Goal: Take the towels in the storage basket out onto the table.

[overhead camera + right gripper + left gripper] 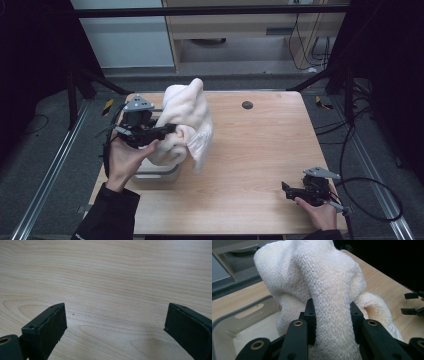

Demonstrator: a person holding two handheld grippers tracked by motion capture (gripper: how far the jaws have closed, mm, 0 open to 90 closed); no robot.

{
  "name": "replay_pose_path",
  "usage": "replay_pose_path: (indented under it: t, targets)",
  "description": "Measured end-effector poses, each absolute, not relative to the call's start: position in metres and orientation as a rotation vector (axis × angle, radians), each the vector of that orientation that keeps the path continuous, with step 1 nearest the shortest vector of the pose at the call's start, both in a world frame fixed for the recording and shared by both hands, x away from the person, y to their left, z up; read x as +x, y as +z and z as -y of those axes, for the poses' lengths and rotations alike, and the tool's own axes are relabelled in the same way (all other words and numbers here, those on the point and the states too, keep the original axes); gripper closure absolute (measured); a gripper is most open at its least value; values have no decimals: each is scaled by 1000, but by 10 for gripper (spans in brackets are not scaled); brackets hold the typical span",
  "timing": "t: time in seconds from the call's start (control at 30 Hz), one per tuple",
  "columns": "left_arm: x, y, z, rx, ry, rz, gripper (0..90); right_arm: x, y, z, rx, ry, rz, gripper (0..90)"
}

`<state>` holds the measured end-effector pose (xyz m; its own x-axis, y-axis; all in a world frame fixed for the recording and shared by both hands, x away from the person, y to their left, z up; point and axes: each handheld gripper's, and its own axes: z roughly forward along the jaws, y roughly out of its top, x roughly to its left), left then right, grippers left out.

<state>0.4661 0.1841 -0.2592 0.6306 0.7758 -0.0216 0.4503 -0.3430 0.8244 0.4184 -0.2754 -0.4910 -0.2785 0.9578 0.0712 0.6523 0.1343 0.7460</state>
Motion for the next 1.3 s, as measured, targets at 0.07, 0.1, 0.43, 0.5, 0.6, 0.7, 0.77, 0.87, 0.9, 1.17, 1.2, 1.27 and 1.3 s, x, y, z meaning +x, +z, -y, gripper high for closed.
replay_pose_path:
  t: [0.07,0.1,0.43,0.5,0.6,0.7,0.77,0.87,0.9,1.17,1.2,1.27,1.3]
  targets:
    - [466,-261,-179,1995,468,-951,681,418,-491,276,1538,959,-1990,40]
    - [466,-261,-176,1998,464,-946,682,418,-491,276,1548,963,-1988,40]
    - [468,-266,-144,2025,426,-880,681,417,-491,277,1549,957,-1983,43]
    - [468,-268,-138,2028,416,-868,681,417,-490,278,1553,960,-1982,44]
    - [469,-271,-128,2042,404,-848,681,417,-490,278,1549,957,-1982,44]
    - [471,-276,-118,2052,398,-838,681,417,-490,280,1532,953,-1983,45]
    - [471,-280,-112,2062,388,-830,681,417,-490,280,1530,956,-1980,46]
    - [472,-284,-108,2069,378,-823,680,417,-489,280,1532,960,-1969,53]
    - [472,-288,-104,2073,366,-819,680,416,-489,280,1529,960,-1968,56]
    - [477,-305,-88,2101,338,-810,680,416,-489,281,1500,954,-1948,80]
    - [477,-307,-87,2105,332,-810,680,416,-490,282,1493,951,-1948,81]
    - [480,-313,-83,2113,325,-809,680,416,-490,282,1488,948,-1945,85]
    - [481,-316,-80,2116,321,-810,680,416,-490,282,1486,949,-1944,86]
